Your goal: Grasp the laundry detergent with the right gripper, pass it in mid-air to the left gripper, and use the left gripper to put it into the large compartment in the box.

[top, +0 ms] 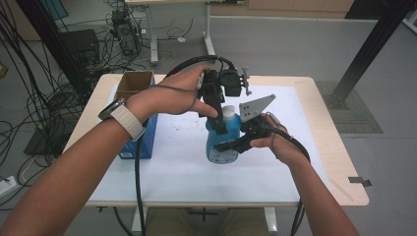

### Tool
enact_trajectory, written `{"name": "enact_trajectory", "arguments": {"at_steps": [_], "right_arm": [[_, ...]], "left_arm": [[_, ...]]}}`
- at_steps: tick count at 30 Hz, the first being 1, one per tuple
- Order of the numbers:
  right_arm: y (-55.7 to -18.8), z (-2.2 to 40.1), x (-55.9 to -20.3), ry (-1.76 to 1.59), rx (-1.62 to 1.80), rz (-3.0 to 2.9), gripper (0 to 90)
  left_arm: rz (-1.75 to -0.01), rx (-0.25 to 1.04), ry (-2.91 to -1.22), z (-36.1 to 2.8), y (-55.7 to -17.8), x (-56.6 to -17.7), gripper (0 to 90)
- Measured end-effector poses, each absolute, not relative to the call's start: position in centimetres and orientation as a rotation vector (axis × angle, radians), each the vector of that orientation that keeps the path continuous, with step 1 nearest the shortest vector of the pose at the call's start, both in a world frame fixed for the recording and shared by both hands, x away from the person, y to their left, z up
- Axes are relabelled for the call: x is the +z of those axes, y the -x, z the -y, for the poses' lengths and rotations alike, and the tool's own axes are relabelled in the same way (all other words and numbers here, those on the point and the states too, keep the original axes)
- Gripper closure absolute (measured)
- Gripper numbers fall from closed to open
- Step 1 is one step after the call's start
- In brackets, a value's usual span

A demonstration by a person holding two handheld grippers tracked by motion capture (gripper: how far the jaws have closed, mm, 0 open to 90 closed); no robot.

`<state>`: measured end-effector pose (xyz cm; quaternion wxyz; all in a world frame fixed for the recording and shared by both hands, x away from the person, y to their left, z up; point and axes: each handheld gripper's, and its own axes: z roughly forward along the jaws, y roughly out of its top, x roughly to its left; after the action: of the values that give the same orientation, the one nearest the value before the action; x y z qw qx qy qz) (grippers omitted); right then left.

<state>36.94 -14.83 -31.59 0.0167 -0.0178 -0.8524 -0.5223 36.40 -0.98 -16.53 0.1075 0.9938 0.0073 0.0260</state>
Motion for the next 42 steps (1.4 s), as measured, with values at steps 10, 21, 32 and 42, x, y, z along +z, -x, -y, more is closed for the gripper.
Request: {"name": "enact_trajectory", "arguments": {"at_steps": [10, 21, 32, 42], "right_arm": [[-36.8, 14.6, -31.2, 0.043, -1.619, 2.646, 43.0], [-36.6, 14.5, -30.8, 0.029, -1.621, 2.648, 43.0], [-36.4, 14.5, -30.6, 0.029, -1.608, 2.640, 43.0], [-36.3, 14.4, -30.5, 0.016, -1.610, 2.648, 43.0]], "left_arm": [[-0.024, 0.079, -2.933, 1.1, -36.5, -17.0, 6.0], [-0.009, 0.072, -2.941, 1.5, -36.4, -17.7, 8.2], [-0.002, 0.061, -2.955, 1.9, -36.3, -18.5, 9.8], [0.020, 0.061, -2.967, 2.1, -36.2, -18.8, 12.8]]}}
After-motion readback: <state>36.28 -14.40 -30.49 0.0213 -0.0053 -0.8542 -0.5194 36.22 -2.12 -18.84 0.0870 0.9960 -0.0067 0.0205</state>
